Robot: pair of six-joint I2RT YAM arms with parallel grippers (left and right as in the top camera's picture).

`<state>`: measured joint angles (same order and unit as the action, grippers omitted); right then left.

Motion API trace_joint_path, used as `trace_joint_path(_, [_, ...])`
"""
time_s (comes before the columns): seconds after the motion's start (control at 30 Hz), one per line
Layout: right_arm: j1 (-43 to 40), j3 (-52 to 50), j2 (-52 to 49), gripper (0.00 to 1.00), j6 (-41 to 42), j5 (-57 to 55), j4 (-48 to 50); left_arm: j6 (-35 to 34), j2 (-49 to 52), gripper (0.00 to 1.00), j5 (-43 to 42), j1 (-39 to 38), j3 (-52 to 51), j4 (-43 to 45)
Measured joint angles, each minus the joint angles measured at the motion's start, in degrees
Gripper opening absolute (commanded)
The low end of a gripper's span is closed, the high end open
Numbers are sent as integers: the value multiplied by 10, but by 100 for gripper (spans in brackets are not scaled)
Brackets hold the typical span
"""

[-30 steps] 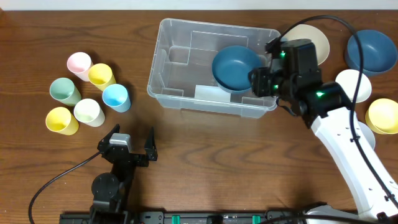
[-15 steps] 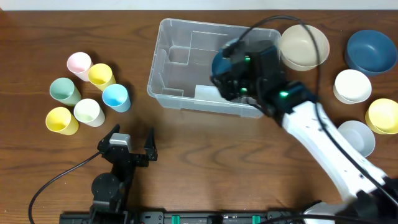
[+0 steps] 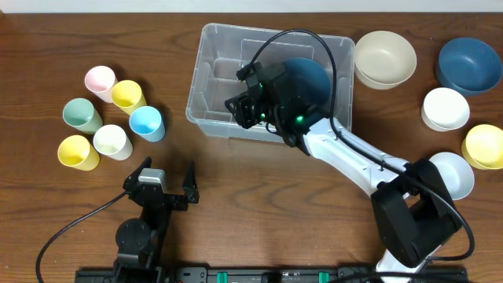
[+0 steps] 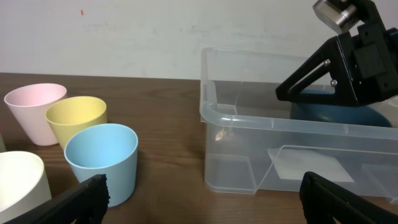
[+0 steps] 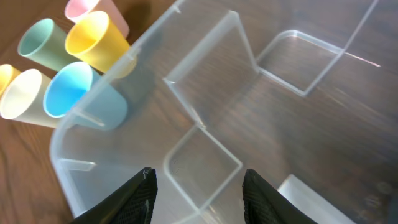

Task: Pack container
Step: 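Move the right gripper to the beige bowl and grasp its rim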

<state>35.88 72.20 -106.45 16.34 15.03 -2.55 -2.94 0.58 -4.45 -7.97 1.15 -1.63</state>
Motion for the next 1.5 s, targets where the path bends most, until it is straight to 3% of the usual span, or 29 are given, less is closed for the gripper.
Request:
trace_joint_path(0.63, [40,0,0,37,12,13,-84,0,0,98,0,0,0,0])
trace_joint_path(1.03, [23,20,0,43,12,20,-101,0,0,98,0,0,0,0])
trace_joint_path(1.2, [-23,126,0,44,5,9,-198,0,0,98,0,0,0,0])
trace_joint_path(1.5, [-130,278,0,54,1,-141,-419,0,0,98,0,0,0,0])
